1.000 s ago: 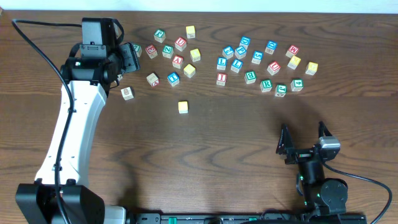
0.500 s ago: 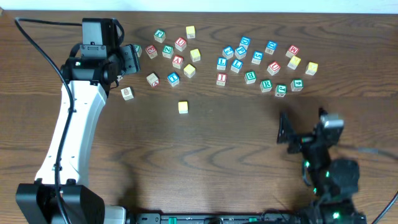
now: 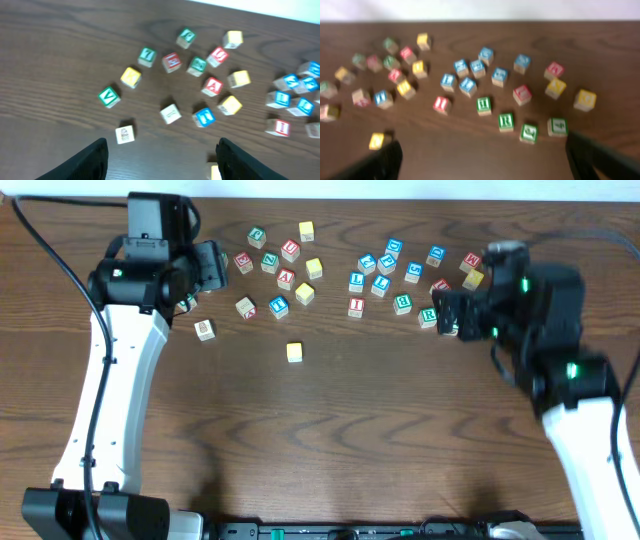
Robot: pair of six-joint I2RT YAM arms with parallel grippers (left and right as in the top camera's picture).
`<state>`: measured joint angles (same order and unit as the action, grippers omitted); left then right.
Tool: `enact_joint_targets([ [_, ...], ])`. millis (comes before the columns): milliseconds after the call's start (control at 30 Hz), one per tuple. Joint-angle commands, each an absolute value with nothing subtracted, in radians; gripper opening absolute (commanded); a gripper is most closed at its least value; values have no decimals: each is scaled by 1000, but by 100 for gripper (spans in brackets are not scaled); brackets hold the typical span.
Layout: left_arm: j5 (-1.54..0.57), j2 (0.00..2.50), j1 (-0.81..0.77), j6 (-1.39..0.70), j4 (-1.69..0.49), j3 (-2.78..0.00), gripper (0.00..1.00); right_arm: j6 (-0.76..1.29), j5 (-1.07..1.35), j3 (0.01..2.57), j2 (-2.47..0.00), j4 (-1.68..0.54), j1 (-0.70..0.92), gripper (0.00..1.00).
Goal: Spell out CORL
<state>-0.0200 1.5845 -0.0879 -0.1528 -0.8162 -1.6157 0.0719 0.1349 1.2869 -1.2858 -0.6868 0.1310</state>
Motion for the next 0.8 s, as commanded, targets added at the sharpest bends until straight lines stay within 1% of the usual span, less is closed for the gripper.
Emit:
enact_joint_targets([
  [0, -19, 1613, -120, -147, -840, -1703, 68, 15, 176, 1482, -1406, -790, 123, 99],
  [67, -19, 1657, -137, -147, -876, -1778, 68, 2, 176, 1600, -1485, -876, 123, 99],
  [200, -19, 1794, -167, -146, -971, -1971, 68, -6, 176, 1740, -1585, -979, 123, 99],
  [367, -19, 1978, -210, -146, -1055, -2180, 68, -5, 176, 1763, -1623, -970, 123, 99],
  [533, -18, 2096, -261, -147, -1009, -2212, 68, -2, 180, 1763, -1623, -973, 123, 99],
  [767, -17, 2225, -301, -170, -886, -2212, 68, 3, 232, 1763, -1623, -1013, 126, 99],
])
